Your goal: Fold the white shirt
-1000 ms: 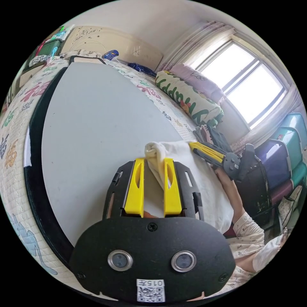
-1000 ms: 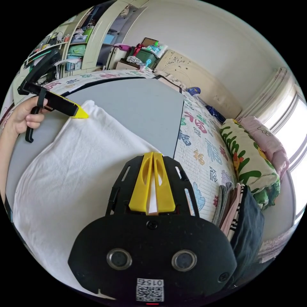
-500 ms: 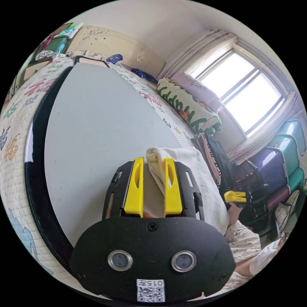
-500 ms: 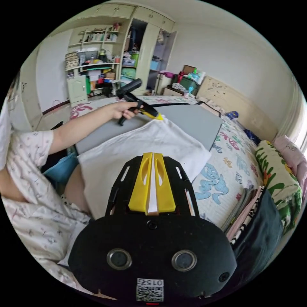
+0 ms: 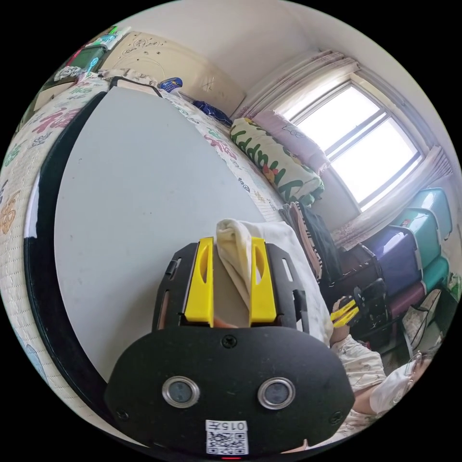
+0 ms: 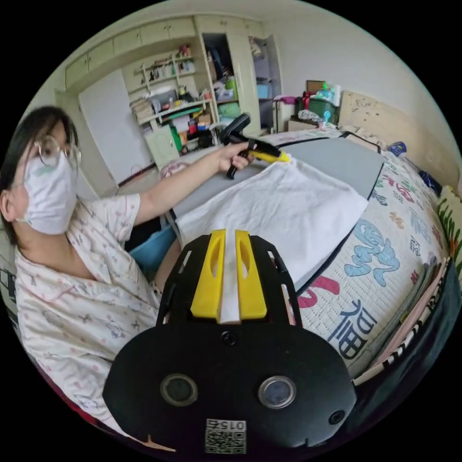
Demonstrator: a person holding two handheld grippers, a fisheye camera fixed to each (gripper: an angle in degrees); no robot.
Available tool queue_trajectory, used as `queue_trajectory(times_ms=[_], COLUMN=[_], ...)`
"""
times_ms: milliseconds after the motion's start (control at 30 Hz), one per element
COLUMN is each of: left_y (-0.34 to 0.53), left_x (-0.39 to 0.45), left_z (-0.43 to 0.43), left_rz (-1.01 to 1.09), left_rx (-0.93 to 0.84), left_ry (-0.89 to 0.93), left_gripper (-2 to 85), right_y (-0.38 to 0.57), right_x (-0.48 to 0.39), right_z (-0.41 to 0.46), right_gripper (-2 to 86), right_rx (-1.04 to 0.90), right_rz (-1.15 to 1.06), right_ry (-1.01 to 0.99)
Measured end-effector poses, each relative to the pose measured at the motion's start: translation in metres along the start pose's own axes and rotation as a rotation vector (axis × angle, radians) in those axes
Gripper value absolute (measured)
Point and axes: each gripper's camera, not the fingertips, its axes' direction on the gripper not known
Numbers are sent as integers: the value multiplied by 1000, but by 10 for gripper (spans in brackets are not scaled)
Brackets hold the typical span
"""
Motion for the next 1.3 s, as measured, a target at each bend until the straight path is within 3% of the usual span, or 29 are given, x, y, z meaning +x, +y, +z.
queue_trajectory(times_ms=[133, 400, 833, 967, 1300], left_y=[-1, 2, 18, 25, 58], left_x=[-12, -28, -42, -47, -84], left_z=[-2, -3, 1, 3, -8], left_rz=[-20, -27, 37, 16, 53], left_rx=[-19, -42, -83, -102, -106], left_ry=[-2, 76, 8, -77, -49], left_gripper=[132, 159, 147, 110, 78], right_y=[-46, -123, -207, -208, -174], right_x=[87, 219, 249, 260, 301], right_z=[-52, -51, -52, -63, -117], right_gripper=[107, 133, 123, 119, 134], right_rx=[188, 137, 85, 85, 232], right_rz=[272, 588, 602, 600, 694], right_ry=[75, 37, 94, 73, 58])
